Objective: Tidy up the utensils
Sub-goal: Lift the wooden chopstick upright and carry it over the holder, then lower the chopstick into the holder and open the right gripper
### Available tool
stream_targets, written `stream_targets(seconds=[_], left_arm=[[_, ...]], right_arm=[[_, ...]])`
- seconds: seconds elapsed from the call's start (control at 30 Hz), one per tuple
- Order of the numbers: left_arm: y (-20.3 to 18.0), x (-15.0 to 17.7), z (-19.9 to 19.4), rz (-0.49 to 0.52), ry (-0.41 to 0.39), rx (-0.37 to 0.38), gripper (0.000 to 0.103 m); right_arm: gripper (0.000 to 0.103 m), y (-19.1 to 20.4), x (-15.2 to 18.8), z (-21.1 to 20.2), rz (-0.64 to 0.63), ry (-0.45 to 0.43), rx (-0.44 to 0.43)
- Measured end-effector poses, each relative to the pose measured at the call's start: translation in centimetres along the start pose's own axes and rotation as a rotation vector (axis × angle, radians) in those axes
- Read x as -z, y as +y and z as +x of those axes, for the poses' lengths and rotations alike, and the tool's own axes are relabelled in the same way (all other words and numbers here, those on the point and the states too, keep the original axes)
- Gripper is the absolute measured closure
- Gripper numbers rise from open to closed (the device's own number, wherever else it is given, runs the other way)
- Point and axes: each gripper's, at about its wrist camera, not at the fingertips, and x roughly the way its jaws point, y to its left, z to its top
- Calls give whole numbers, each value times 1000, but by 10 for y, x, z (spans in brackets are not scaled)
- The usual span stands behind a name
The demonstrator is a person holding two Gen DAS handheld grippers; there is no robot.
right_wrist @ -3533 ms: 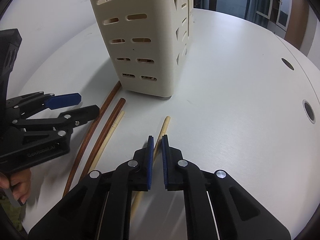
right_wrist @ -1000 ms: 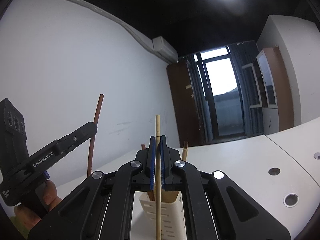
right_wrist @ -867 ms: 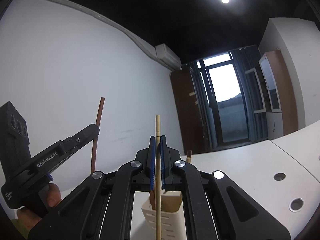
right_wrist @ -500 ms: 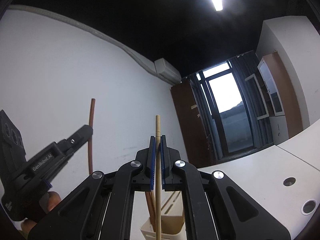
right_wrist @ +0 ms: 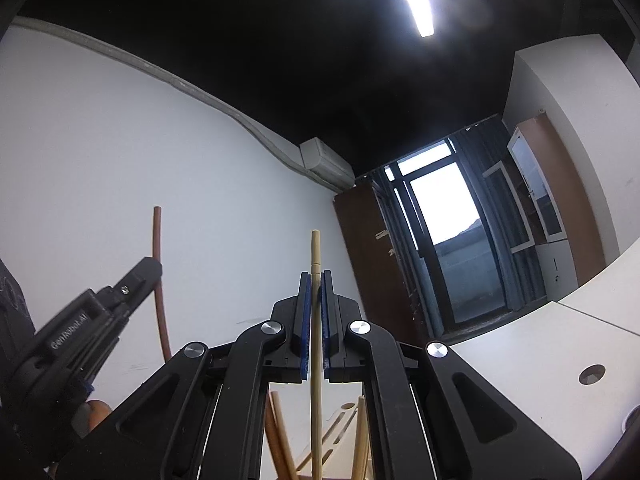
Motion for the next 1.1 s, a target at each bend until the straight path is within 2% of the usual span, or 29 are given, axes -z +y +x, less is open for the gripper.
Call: stream_targets(seconds=[0.33,0.7,0.9,1.1], left_arm=[[1,10,13,21,23,6,97],[-3,16,14,43,66,-7,97],[-4,18,6,72,118,-4,97],[6,14,-3,53,166,15,97]], right_arm=[[98,-6,9,12,5,-10,8],[98,4,25,10,-63,-21,16],[98,6,29,10,-81,-2,25],[98,4,32,7,-77,52,30]])
